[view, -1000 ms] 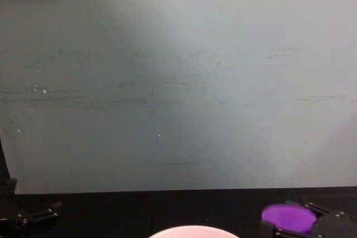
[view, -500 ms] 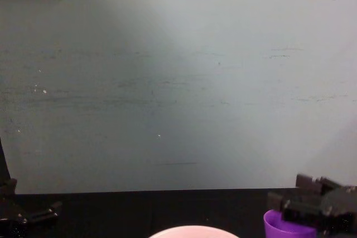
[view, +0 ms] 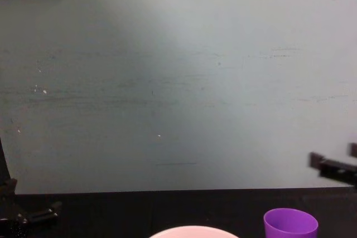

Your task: Pick up the cup and pour the mung beans from the cup into the bowl.

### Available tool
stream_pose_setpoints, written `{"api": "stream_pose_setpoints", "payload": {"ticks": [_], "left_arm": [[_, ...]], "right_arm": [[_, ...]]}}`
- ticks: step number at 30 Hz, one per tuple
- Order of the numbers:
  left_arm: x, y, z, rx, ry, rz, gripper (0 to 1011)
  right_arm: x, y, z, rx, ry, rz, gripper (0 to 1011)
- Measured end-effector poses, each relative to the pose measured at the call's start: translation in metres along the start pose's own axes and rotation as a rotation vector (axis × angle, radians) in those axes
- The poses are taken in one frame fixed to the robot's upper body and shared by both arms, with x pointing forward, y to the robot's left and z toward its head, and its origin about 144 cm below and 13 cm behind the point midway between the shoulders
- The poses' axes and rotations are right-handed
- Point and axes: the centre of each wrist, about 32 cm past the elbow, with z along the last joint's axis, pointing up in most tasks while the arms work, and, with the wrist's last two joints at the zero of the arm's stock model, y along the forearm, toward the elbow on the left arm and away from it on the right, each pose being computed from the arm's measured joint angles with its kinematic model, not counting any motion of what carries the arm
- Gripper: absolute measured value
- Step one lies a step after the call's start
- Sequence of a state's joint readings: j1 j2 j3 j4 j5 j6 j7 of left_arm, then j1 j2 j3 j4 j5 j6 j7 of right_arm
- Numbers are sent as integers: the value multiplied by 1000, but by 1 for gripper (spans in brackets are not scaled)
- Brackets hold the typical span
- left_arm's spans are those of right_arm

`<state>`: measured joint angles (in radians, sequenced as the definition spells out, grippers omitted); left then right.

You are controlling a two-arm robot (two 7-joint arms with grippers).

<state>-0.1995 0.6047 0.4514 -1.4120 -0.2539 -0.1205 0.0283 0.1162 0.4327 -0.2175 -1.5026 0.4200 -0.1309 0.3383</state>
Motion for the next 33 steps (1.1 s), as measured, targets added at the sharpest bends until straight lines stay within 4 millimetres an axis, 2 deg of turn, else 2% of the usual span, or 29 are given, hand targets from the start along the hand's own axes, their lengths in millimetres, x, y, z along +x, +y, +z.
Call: {"api": "stream_pose_setpoints", "payload": {"ticks": [5,11,33], "left_arm": [[0,0,0,0,0,0,1000],[0,0,0,0,0,0,1000],[0,0,0,0,0,0,1000]], "right_arm": [[-7,-8,0,-22,12,-250,1003],[-8,-8,-10,-40,11,-387,1003],[-8,-8,-7,-35,10,-361,1003]]}}
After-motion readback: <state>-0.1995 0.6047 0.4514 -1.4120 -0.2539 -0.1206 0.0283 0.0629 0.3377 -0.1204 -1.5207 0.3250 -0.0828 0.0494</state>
